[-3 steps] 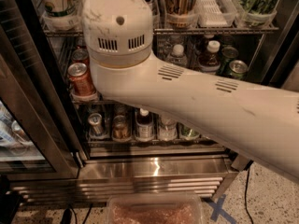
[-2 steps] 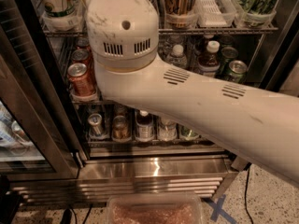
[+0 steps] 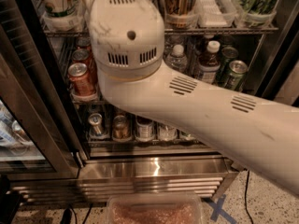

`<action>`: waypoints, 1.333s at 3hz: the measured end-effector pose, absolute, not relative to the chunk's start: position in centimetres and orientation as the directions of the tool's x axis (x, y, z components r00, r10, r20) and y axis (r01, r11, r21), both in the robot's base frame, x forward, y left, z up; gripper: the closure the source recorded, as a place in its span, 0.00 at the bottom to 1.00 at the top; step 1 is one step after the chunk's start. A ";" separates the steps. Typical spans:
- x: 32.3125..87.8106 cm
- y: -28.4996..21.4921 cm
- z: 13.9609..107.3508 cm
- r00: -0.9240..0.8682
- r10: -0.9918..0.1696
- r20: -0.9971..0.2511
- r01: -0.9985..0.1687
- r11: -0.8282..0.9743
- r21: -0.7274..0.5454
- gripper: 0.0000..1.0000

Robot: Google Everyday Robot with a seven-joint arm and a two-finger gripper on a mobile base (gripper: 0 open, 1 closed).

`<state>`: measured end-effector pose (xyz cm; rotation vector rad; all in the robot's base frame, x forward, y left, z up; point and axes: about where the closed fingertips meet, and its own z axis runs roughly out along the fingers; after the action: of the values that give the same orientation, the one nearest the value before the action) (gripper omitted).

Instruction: Pick water bottle from top shelf of fridge

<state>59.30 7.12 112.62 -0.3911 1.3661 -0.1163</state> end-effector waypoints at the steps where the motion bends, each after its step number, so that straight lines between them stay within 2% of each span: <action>1: 58.1 7.7 113.6 0.242 -0.310 -0.919 -0.149 0.924 -0.351 1.00; 2: 54.7 6.8 117.8 0.329 -0.251 -0.910 -0.145 0.939 -0.311 1.00; 4: 54.1 6.0 117.1 0.281 -0.270 -0.921 -0.143 0.937 -0.318 1.00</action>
Offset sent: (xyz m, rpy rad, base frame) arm -0.0597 -0.0580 0.0728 0.4435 -0.1115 0.0684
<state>54.08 5.95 117.14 -0.3725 1.2920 -0.0875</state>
